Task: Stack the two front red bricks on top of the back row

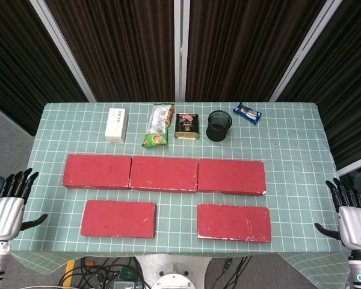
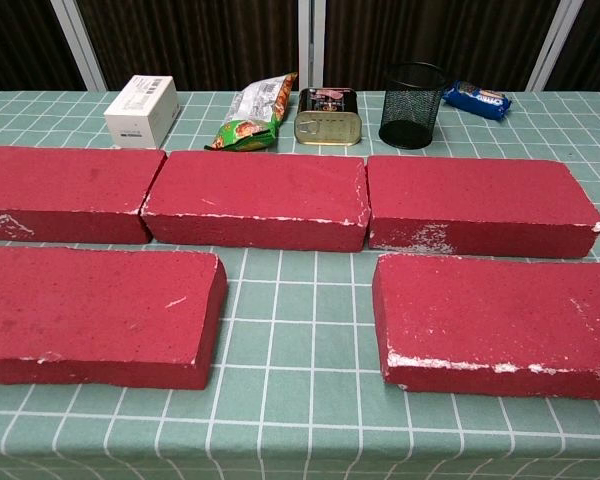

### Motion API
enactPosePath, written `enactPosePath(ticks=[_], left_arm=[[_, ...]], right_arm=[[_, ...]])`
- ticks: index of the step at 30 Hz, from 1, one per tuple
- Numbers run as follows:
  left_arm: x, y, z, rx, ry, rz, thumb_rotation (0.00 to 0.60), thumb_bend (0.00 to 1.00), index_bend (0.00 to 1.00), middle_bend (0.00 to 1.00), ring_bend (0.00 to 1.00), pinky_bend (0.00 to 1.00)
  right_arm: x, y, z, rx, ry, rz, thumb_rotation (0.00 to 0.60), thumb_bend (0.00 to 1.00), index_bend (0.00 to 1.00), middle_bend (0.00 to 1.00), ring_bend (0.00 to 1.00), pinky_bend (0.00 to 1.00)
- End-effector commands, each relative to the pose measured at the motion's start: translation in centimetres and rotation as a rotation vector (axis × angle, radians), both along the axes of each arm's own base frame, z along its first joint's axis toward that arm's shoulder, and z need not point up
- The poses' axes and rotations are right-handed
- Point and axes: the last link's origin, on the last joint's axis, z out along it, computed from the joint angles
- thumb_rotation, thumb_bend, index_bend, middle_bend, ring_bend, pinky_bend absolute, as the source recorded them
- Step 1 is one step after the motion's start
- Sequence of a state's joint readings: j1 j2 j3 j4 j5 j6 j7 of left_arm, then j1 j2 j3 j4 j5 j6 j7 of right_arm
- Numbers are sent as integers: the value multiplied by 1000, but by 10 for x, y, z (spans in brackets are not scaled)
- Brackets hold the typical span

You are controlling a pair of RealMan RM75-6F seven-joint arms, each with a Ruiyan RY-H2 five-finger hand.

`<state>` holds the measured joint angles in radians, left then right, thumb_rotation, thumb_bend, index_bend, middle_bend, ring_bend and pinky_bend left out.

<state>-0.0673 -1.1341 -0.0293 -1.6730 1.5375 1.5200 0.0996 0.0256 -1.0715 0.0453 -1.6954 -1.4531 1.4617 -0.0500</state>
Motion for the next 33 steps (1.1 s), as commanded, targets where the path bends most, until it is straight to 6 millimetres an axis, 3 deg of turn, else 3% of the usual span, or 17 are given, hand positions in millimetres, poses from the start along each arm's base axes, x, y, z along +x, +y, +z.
enactPosePath(ticks=[1, 15, 26, 33], left_arm=[[0, -1, 0, 1, -1, -1, 600, 0, 54, 17, 0, 11], [8, 0, -4, -43, -46, -16, 600, 0, 54, 16, 0, 11], [29, 3, -24, -205, -74, -2, 600, 0, 54, 17, 0, 10], [54, 0, -37, -345, -152, -22, 600, 0, 50, 15, 0, 11]], right_arm=[[0, 0, 0, 2, 0, 0, 600, 27, 0, 0, 0, 0], [-2, -1, 2, -8, -8, -11, 600, 27, 0, 0, 0, 0], [5, -7, 14, -54, -11, 17, 600, 27, 0, 0, 0, 0], [9, -12, 17, -60, -16, 26, 600, 26, 0, 0, 0, 0]])
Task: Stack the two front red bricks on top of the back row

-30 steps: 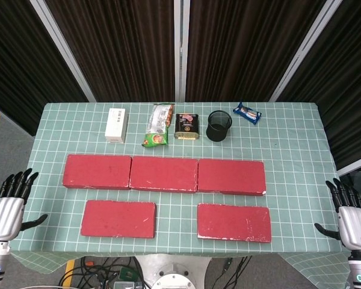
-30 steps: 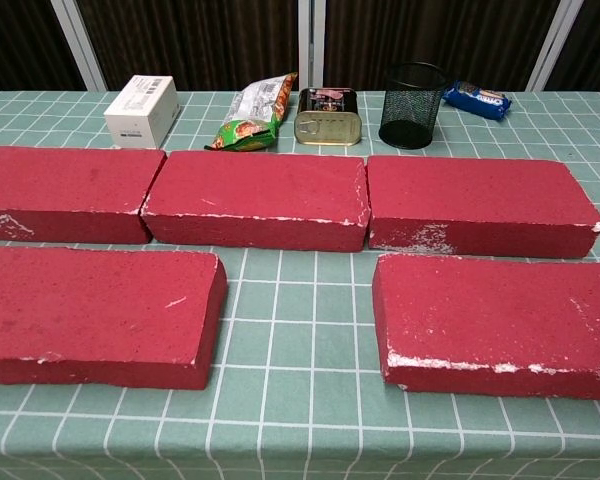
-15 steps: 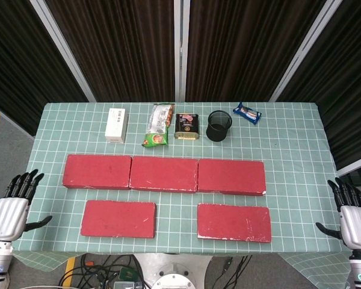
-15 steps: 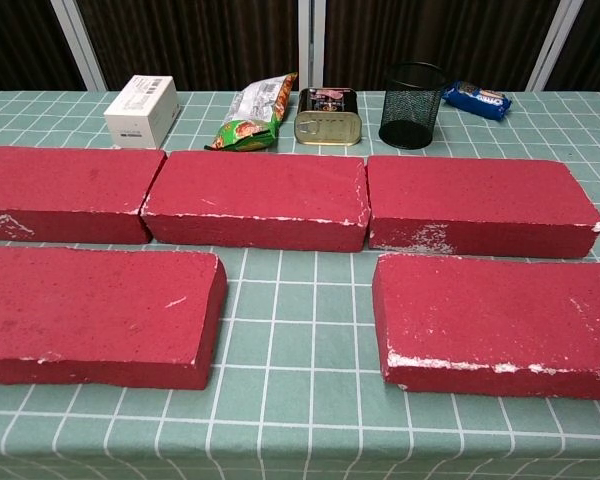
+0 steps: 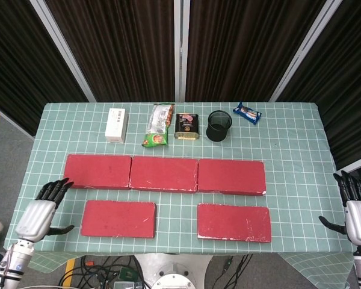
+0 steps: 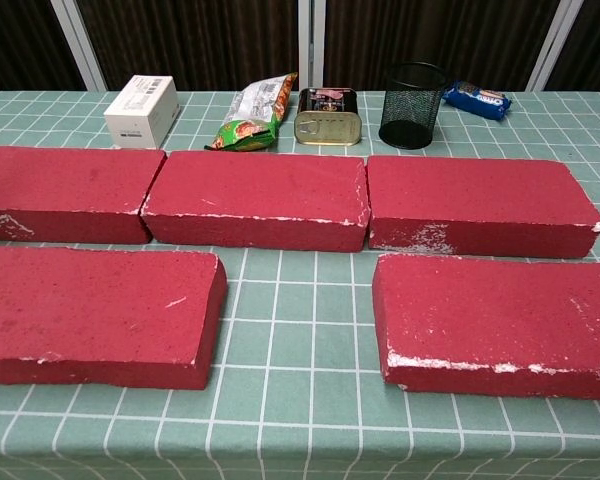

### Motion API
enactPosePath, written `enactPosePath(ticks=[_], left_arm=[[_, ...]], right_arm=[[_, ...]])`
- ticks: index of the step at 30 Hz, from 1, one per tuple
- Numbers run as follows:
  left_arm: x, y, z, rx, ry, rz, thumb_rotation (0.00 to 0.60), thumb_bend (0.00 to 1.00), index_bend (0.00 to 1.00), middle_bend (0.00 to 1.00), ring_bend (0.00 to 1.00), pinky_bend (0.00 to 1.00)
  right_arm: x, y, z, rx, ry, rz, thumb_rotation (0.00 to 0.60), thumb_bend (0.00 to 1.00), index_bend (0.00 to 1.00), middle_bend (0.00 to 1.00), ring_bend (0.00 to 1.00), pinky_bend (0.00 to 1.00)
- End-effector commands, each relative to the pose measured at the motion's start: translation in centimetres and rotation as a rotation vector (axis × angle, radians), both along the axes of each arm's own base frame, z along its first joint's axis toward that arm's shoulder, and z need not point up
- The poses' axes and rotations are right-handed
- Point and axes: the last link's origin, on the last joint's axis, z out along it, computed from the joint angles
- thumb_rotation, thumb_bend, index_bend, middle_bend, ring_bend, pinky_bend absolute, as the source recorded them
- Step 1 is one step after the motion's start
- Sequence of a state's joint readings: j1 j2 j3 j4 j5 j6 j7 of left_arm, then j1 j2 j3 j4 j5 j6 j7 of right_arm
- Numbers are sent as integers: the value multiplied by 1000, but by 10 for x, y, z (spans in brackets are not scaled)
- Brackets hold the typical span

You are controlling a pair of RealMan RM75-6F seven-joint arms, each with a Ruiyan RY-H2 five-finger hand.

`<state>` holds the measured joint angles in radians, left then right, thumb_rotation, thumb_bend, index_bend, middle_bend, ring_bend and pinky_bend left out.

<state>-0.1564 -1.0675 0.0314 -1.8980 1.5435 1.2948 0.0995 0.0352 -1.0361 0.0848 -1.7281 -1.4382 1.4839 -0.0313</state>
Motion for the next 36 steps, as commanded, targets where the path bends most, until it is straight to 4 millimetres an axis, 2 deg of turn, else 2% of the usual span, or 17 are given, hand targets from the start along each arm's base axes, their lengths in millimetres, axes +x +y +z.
enactPosePath(ticks=[1, 6, 13, 19, 36], left_arm=[[14, -3, -6, -78, -26, -21, 600, 0, 48, 15, 0, 10], [36, -7, -18, -153, -49, -56, 600, 0, 45, 15, 0, 6], [59, 2, -42, -226, -23, -92, 600, 0, 44, 12, 0, 0], [69, 11, -61, -275, 23, -93, 600, 0, 42, 7, 0, 0], [83, 19, -95, -357, 26, -126, 600, 0, 39, 0, 0, 0]], right_arm=[[0, -1, 0, 1, 0, 0, 600, 25, 0, 0, 0, 0], [0, -1, 1, -4, -1, -2, 600, 26, 0, 0, 0, 0], [0, -2, 4, -8, -8, 1, 600, 27, 0, 0, 0, 0], [-2, -2, 4, 0, -13, -9, 600, 28, 0, 0, 0, 0], [-10, -2, 3, -4, -19, -18, 600, 27, 0, 0, 0, 0]])
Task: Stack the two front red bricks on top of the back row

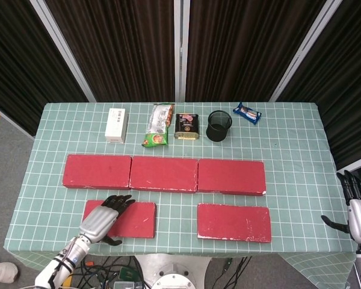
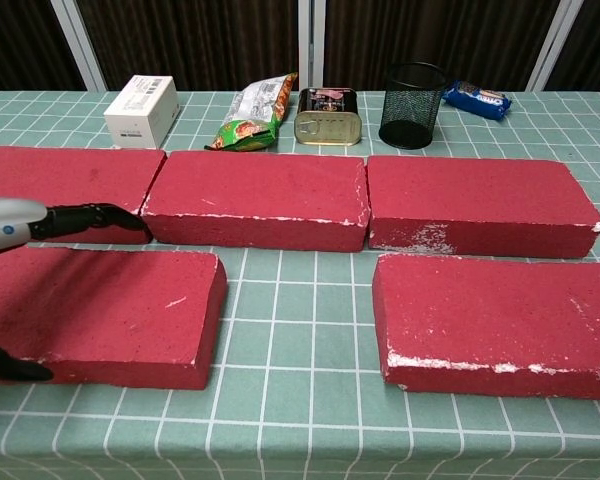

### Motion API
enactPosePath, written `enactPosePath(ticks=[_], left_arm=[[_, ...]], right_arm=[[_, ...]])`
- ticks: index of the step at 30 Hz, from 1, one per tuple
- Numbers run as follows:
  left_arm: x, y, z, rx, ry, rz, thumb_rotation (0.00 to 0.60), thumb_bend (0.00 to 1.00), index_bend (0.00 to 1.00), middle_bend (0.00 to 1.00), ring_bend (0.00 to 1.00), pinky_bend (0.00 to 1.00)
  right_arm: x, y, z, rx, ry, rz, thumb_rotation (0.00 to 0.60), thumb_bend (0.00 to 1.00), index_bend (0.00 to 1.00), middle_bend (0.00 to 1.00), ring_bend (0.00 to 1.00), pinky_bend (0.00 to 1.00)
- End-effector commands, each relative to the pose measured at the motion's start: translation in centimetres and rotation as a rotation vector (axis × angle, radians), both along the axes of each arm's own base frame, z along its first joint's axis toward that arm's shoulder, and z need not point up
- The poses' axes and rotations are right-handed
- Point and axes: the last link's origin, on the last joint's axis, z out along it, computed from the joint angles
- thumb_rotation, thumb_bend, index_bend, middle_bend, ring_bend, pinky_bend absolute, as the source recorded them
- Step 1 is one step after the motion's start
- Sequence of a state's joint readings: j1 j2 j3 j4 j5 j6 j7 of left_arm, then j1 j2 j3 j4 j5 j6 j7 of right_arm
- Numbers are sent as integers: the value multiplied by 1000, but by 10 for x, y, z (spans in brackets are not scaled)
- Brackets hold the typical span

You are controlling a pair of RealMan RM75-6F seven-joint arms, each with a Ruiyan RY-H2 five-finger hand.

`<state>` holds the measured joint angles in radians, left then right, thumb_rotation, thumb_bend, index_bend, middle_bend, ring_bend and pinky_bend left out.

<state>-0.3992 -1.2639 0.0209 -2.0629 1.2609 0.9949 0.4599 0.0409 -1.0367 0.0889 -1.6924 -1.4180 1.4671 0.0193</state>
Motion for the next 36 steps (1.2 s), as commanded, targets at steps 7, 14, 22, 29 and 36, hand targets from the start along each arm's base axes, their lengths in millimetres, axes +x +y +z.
enactPosePath(ticks=[7, 14, 22, 29, 36], left_arm=[[0, 9, -14, -16, 42, 4, 600, 0, 39, 0, 0, 0], [-1, 13, -17, -29, 41, 36, 600, 0, 39, 0, 0, 0], [0, 19, -19, -39, 35, 56, 600, 0, 37, 1, 0, 0], [-3, 21, -21, -51, 43, 72, 600, 0, 36, 37, 0, 0], [-3, 22, -21, -54, 36, 78, 600, 0, 36, 75, 0, 0]], right_arm=[[-4, 1, -1, 2, 0, -11, 600, 26, 0, 0, 0, 0], [-7, 0, -2, 6, -2, -16, 600, 28, 0, 0, 0, 0], [-8, 0, -3, 9, -2, -18, 600, 31, 0, 0, 0, 0], [-9, 0, -4, 11, -2, -20, 600, 38, 0, 0, 0, 0], [-10, 0, -5, 12, -2, -20, 600, 40, 0, 0, 0, 0]])
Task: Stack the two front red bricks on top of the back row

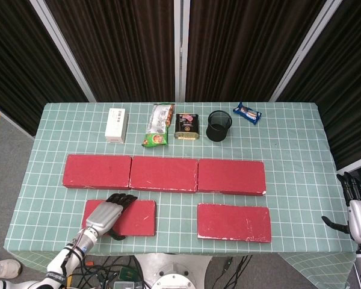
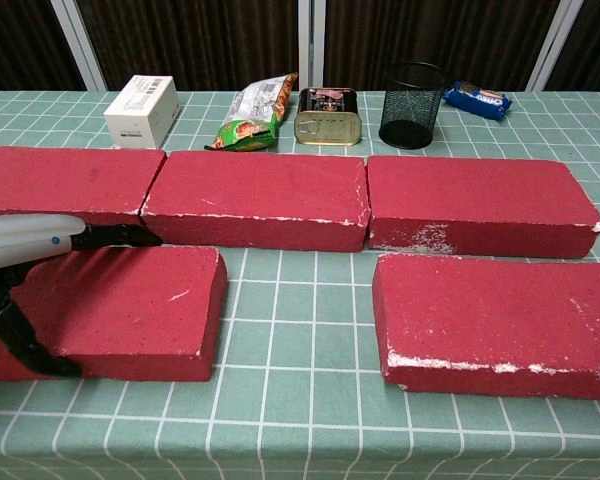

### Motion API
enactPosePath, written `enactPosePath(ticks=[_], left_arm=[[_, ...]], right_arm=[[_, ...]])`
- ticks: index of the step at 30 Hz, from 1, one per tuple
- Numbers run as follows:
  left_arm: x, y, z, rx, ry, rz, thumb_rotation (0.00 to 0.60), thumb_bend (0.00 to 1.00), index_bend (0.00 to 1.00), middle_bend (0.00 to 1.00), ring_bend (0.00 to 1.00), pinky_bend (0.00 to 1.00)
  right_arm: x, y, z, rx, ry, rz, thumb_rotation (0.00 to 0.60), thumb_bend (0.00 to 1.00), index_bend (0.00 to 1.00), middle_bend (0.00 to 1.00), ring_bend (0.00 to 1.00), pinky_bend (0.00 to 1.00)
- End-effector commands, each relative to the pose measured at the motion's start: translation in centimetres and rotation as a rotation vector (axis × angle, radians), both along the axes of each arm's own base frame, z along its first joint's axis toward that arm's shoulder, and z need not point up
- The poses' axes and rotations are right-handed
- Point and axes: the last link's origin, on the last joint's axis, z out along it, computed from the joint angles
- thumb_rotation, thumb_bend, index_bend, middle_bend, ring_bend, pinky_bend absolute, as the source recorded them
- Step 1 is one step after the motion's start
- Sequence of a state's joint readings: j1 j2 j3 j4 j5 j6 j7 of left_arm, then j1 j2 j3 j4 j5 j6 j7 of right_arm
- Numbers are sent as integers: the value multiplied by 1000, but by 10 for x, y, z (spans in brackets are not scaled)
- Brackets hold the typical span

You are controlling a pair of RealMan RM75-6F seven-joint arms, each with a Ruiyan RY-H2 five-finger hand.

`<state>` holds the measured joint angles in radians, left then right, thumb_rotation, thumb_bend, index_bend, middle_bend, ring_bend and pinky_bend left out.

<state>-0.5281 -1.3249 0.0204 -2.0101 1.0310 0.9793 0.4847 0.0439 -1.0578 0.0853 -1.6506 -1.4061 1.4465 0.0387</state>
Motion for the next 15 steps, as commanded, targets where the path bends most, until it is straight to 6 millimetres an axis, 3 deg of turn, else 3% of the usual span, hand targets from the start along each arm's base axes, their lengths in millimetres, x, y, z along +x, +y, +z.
enactPosePath(ticks=[1, 15], left_arm=[[-1, 0, 0, -3, 1, 2, 600, 0, 35, 81, 0, 0], [2, -2, 3, -3, -2, -19, 600, 0, 36, 138, 0, 0]], right_arm=[[0, 0, 0, 0, 0, 0, 600, 40, 0, 0, 0, 0], [0, 0, 1, -5, 2, -1, 600, 42, 0, 0, 0, 0]])
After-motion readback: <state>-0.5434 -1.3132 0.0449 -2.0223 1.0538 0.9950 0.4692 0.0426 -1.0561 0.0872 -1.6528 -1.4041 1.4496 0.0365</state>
